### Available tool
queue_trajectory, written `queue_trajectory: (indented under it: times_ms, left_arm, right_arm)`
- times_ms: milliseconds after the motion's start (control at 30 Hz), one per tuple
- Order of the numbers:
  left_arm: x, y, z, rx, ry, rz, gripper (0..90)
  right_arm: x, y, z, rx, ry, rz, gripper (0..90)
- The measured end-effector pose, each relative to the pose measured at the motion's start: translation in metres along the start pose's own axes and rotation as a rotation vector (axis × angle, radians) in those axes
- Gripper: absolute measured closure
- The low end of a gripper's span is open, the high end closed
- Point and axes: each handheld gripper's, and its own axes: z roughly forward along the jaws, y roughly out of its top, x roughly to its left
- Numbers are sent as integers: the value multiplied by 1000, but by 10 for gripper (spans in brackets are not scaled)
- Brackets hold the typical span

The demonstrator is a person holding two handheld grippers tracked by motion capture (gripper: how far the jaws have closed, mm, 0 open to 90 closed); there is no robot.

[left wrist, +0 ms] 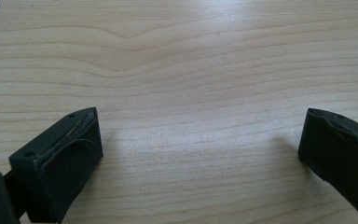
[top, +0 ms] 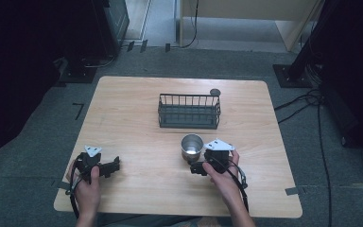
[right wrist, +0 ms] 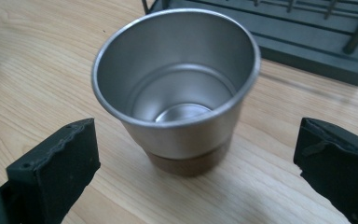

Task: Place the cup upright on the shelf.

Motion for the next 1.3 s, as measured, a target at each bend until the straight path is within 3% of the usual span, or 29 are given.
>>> queue_trajectory:
  times_ms: [200,433,633,1033,1300]
  left_arm:
    - [0,0,0,0,0,0,0]
    - [0,0,0,0,0,0,0]
    - [0,0,0,0,0,0,0]
    - [0,0,0,0,0,0,0]
    - [0,0,0,0,0,0,0]
  right_arm:
    - [8,6,8,-2,17,-3,0]
    - [15,9,17,-3,3,3,33]
    - [19,13,26,-6,-72,0,109]
    - [25,14,37,-8,-148,-24,172]
    - [22,17,33,1,-111,-39,181]
